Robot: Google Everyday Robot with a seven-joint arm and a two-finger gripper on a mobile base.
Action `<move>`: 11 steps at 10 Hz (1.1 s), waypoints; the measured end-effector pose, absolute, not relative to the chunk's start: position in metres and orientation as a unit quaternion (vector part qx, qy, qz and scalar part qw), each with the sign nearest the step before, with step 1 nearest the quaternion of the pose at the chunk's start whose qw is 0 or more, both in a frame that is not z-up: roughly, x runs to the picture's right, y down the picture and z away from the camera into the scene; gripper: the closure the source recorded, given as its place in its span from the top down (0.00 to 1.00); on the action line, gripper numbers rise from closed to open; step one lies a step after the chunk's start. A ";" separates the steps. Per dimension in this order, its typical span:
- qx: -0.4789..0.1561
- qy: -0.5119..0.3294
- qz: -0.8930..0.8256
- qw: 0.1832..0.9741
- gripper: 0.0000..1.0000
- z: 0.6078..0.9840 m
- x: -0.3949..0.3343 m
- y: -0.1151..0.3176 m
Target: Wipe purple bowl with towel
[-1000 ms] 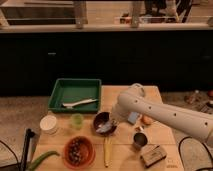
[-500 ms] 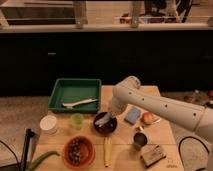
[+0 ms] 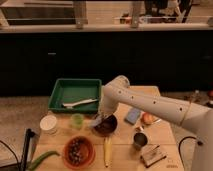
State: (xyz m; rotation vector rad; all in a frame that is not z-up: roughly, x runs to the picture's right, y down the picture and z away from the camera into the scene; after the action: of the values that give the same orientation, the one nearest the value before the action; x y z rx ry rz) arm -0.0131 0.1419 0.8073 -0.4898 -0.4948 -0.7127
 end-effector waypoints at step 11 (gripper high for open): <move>-0.278 -0.226 -0.331 0.873 0.02 0.783 0.043 0.193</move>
State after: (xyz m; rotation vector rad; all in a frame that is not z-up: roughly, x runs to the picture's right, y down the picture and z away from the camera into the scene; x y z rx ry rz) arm 0.0427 0.1933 0.7832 -0.5811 -0.4726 -0.6916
